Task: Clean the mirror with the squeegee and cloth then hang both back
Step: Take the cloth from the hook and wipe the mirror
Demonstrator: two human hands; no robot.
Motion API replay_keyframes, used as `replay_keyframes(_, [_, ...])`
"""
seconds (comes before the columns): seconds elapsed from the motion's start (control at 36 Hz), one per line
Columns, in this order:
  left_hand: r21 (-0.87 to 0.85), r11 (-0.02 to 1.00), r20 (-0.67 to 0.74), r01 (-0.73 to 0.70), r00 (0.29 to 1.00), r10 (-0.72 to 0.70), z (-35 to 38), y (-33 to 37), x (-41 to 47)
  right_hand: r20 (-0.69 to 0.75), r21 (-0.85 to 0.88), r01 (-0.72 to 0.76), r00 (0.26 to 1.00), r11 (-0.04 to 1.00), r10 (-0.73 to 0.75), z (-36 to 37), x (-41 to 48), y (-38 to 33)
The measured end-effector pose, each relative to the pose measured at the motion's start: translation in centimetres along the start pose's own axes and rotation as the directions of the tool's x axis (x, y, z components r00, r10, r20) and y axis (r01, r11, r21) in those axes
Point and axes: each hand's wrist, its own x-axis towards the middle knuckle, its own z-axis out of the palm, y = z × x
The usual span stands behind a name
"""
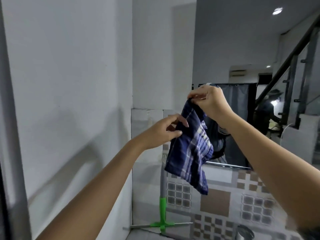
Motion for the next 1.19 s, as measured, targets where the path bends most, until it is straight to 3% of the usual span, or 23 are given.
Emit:
replay_keyframes(0.14, [-0.003,0.997,0.077,0.079,0.994,-0.078,2.8,1.7,0.8,0.05,0.011,-0.014,0.999,1.0,0.013,-2.0,-1.6,0.4])
replay_keyframes(0.28, [-0.179,0.963,0.176,0.201,0.97,-0.17,4.9,2.2,0.5,0.078,-0.014,-0.079,0.994,0.997,0.08,-2.5,-4.5,2.0])
replay_keyframes(0.44, [-0.465,0.832,0.236,0.302,0.948,-0.212,6.9,0.0,-1.0,0.069,0.044,-0.318,0.947,0.947,0.314,0.2,-9.7,4.8])
replay_keyframes(0.58, [-0.579,0.756,0.189,0.306,0.952,-0.24,7.7,-2.1,-2.5,0.107,0.16,-0.406,0.913,0.9,0.393,1.7,-14.9,5.4])
replay_keyframes(0.78, [-0.686,0.688,-0.005,0.239,0.943,-0.332,7.8,-3.9,-3.8,0.283,0.38,-0.516,0.855,0.768,0.434,2.9,-20.7,5.4])
replay_keyframes(1.0, [-0.744,0.646,-0.117,0.171,0.919,-0.377,7.6,-4.6,-4.8,0.366,0.399,-0.58,0.811,0.71,0.456,6.2,-23.6,4.6])
replay_keyframes(1.19, [-0.82,0.55,-0.058,0.159,0.933,-0.356,8.3,-4.7,-5.6,0.305,0.712,-0.523,0.832,0.47,0.464,8.3,-23.0,2.5])
